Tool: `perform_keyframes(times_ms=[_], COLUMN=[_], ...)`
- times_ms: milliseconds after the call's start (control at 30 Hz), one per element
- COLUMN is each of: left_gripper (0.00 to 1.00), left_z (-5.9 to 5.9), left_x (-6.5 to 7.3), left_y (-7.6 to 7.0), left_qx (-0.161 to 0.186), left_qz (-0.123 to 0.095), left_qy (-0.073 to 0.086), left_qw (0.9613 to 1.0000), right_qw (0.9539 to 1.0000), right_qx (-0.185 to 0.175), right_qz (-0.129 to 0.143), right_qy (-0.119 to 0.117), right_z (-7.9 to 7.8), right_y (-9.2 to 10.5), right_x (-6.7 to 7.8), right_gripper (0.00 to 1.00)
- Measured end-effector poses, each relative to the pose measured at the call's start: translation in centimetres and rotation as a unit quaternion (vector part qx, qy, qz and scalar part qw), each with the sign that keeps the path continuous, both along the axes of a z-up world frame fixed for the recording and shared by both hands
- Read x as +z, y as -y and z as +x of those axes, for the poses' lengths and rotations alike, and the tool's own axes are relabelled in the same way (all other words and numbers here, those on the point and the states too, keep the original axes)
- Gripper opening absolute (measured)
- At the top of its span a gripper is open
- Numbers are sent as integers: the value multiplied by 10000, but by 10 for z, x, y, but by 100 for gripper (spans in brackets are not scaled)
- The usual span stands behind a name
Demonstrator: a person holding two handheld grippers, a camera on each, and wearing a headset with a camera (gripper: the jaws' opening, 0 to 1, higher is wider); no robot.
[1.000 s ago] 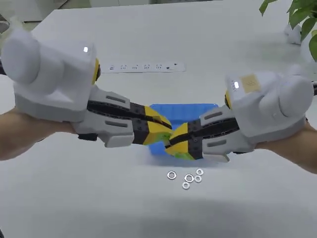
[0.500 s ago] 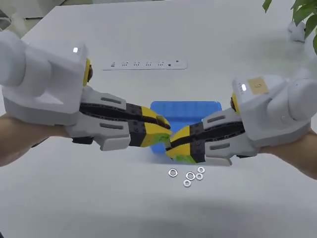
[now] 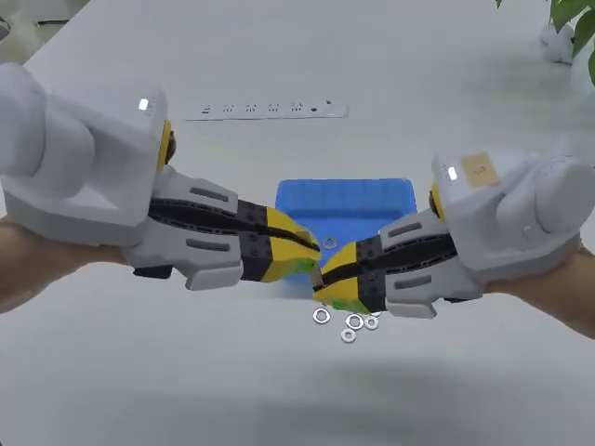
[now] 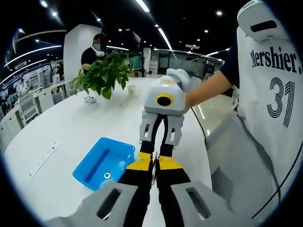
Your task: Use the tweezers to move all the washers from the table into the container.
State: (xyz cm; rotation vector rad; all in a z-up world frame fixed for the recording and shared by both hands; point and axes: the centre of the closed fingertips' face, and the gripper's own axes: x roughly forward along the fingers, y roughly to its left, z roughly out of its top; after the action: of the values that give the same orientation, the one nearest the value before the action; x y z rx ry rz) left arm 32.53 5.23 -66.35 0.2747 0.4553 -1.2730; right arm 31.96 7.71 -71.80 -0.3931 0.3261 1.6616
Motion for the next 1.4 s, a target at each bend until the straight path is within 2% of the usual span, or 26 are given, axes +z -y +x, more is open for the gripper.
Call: perform_keyframes(times_ms=[67,200,367,433,633,900,1100,1233,1400], left_gripper=[7,7,7,7,7,7,7,7,7], left_z=[0,3,6,5,1,10,13,13,15], left_x=[-5,-8,-17,-22,-37,-43,-49,-52,-51], left_y=[0,1,1,-1,-2,-3,-3,-2,-2], left_qx=[-8,52,44,59,42,93,102,70,80], left_qz=[21,-43,50,88,156,150,135,159,175], left_qy=[-5,56,57,-24,-192,-247,-347,-367,-312], left_qw=[10000,10000,10000,9999,9997,9995,9993,9992,9993], right_qw=[9999,9998,9986,9980,9974,9976,9976,9977,9980], right_qx=[37,-11,-62,-58,17,-11,-57,-57,-121], right_qz=[-92,-159,-374,-441,-585,-616,-649,-666,-609], right_qy=[43,126,374,449,410,320,213,125,115], right_z=[-1,3,9,8,5,14,17,16,19], right_y=[-1,0,1,0,0,-1,1,2,0], right_x=[-6,-9,-20,-25,-41,-49,-56,-59,-58], right_gripper=[9,9,10,10,10,10,10,10,10])
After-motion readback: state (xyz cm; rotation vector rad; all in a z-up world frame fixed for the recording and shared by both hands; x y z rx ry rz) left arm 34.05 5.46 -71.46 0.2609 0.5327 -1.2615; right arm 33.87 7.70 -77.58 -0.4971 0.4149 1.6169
